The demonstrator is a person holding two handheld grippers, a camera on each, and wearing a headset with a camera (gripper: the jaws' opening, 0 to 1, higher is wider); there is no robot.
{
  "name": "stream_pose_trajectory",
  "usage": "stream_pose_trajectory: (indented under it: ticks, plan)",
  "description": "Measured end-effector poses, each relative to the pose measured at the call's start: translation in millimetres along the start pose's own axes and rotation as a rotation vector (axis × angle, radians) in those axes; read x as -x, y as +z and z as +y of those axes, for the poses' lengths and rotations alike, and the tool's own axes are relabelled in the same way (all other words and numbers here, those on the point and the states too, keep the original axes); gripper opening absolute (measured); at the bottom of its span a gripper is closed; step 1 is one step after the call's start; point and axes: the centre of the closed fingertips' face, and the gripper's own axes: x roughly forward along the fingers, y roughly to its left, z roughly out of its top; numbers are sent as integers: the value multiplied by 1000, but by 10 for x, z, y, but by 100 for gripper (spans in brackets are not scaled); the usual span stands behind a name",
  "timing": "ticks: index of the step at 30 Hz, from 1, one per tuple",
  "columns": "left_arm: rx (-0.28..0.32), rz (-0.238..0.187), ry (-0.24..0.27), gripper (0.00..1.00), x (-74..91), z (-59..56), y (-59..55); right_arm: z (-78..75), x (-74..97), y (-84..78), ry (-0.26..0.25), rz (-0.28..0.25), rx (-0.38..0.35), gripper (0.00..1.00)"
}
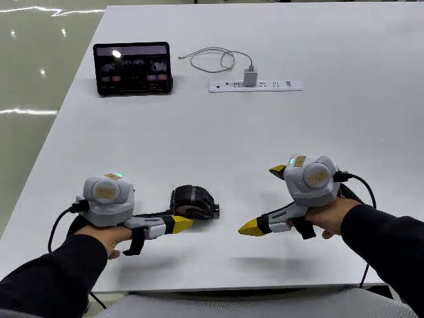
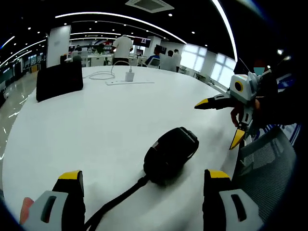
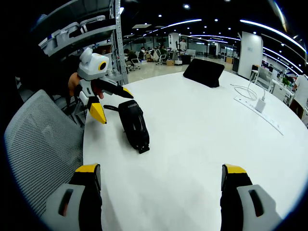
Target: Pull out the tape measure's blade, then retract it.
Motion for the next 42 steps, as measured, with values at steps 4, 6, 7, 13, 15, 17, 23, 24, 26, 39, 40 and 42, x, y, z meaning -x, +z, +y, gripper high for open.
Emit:
stream_pose_trajectory:
  ticks: [4, 6, 7, 13, 15, 17, 23, 24, 26, 39, 40, 42]
  plan:
    - [-22, -10, -37, 100, 107, 1, -1, -108, 229, -74, -51, -36, -41, 100]
    - [-18, -4, -26, 100, 174, 57, -36, -131, 341, -133, -58, -59, -55, 100]
    - [-13, -6, -27, 100, 212, 84, -48, -156, 401, -193, -70, -53, -60, 100]
    - [-14, -6, -11, 100, 385, 207, -91, -203, 685, -407, -110, -44, -69, 100]
    - [-14, 5, -4, 100, 421, 240, -116, -222, 769, -473, -118, -43, -71, 100]
    - [-18, 5, -3, 100, 454, 251, -127, -251, 832, -555, -130, -32, -74, 100]
    - [-13, 20, -11, 100, 531, 248, -172, -253, 1082, -684, -150, -20, -84, 100]
    - [-16, 20, -11, 100, 543, 247, -172, -251, 1120, -697, -155, -17, -87, 100]
    - [-25, 21, -9, 100, 585, 248, -162, -271, 1216, -753, -169, -11, -87, 100]
    - [-12, 3, -6, 100, 748, 356, -119, -399, 1682, -966, -235, -6, -118, 100]
    - [-12, 2, -7, 100, 749, 352, -116, -404, 1698, -982, -238, -6, -121, 100]
    - [-17, 2, -6, 100, 751, 354, -113, -414, 1720, -1013, -243, -2, -126, 100]
